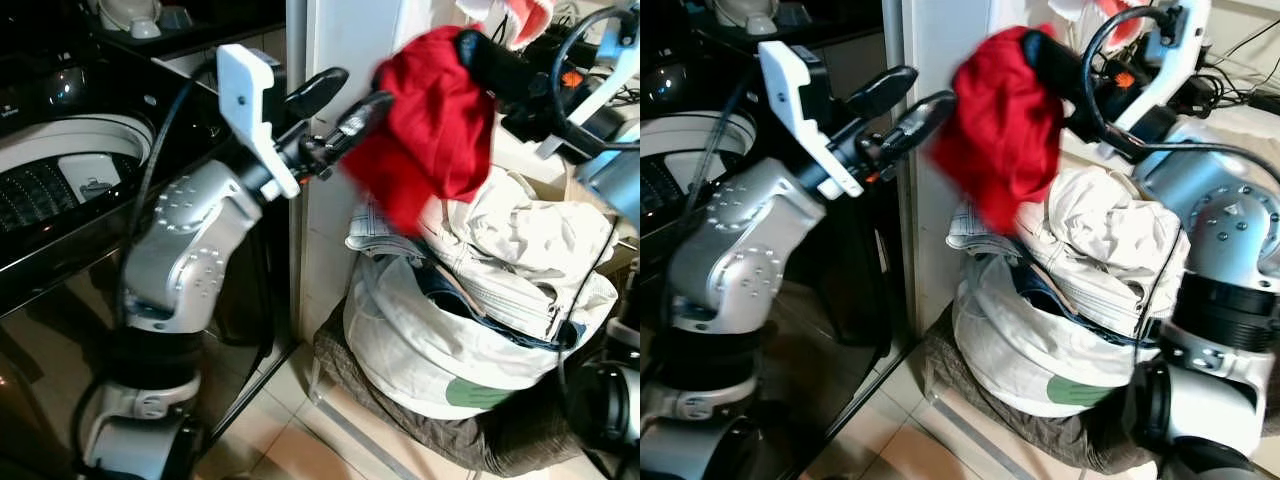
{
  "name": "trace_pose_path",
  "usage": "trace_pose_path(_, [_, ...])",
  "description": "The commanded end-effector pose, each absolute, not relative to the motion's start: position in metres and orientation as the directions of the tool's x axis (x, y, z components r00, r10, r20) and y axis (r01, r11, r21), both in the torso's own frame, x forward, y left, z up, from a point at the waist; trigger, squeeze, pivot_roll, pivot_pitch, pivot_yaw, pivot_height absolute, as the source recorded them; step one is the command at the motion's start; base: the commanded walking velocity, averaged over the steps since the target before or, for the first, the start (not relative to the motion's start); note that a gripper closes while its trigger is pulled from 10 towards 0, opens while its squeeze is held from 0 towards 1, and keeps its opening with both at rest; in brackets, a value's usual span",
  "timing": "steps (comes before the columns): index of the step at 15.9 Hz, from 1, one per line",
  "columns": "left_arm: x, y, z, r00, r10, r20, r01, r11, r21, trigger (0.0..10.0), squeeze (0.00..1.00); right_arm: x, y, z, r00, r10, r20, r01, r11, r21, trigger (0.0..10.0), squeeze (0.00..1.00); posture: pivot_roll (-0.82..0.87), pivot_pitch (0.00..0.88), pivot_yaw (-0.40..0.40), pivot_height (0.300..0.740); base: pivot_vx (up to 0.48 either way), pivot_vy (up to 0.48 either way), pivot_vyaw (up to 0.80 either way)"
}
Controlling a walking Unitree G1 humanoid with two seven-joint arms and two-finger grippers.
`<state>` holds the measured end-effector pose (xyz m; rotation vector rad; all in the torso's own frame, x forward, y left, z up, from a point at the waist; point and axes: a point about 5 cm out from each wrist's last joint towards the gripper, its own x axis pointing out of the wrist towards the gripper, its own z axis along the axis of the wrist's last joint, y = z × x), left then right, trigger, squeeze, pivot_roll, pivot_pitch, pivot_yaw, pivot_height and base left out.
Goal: Clothes washing
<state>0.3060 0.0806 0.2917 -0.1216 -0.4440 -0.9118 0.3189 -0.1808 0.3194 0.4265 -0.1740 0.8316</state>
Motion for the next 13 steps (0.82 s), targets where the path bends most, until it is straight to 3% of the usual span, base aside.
trace_pose_path(1, [0.305,0.074,0.303,0.484,-0.742,0.463,0.805,0.585,0.096,10.0,1.0,0.309,-0.172,0.327,0.6,0.725,0.338,-0.8,0.541,0.258,0.0,0.0,-0.03,0.0,-0.035,0.74,0.0,0.0,0.0])
trace_pose_path(3, [0.305,0.064,0.302,0.46,-0.764,0.453,0.83,0.551,0.088,10.0,1.0,0.303,-0.163,0.321,0.56,0.766,0.317,-0.828,0.499,0.258,0.0,0.0,-0.03,0.0,-0.038,0.74,0.0,0.0,0.0])
trace_pose_path(4, [0.304,0.059,0.297,0.444,-0.786,0.43,0.844,0.528,0.093,10.0,0.0,0.299,-0.158,0.32,0.531,0.785,0.319,-0.846,0.468,0.255,0.0,0.0,-0.03,0.0,-0.039,0.74,0.0,0.0,0.0])
trace_pose_path(7, [0.298,0.049,0.273,0.409,-0.861,0.303,0.883,0.457,0.107,10.0,0.0,0.293,-0.153,0.322,0.482,0.809,0.336,-0.875,0.423,0.237,0.0,0.0,-0.03,0.0,-0.039,0.74,0.0,0.0,0.0])
trace_pose_path(8, [0.298,0.049,0.272,0.416,-0.858,0.302,0.883,0.461,0.092,2.7,0.0,0.292,-0.154,0.322,0.484,0.808,0.336,-0.874,0.425,0.237,0.0,0.0,-0.03,0.0,-0.039,0.74,0.0,0.0,0.0])
trace_pose_path(9, [0.3,0.05,0.273,0.425,-0.85,0.313,0.88,0.468,0.076,0.0,0.0,0.292,-0.154,0.323,0.485,0.807,0.337,-0.873,0.426,0.236,0.0,0.0,-0.03,0.0,-0.034,0.74,0.0,0.0,0.0])
trace_pose_path(13, [0.305,0.058,0.277,0.45,-0.832,0.324,0.863,0.498,0.082,0.0,0.0,0.291,-0.155,0.324,0.484,0.805,0.344,-0.874,0.424,0.239,0.0,0.0,-0.03,0.0,-0.035,0.74,0.0,0.0,0.0])
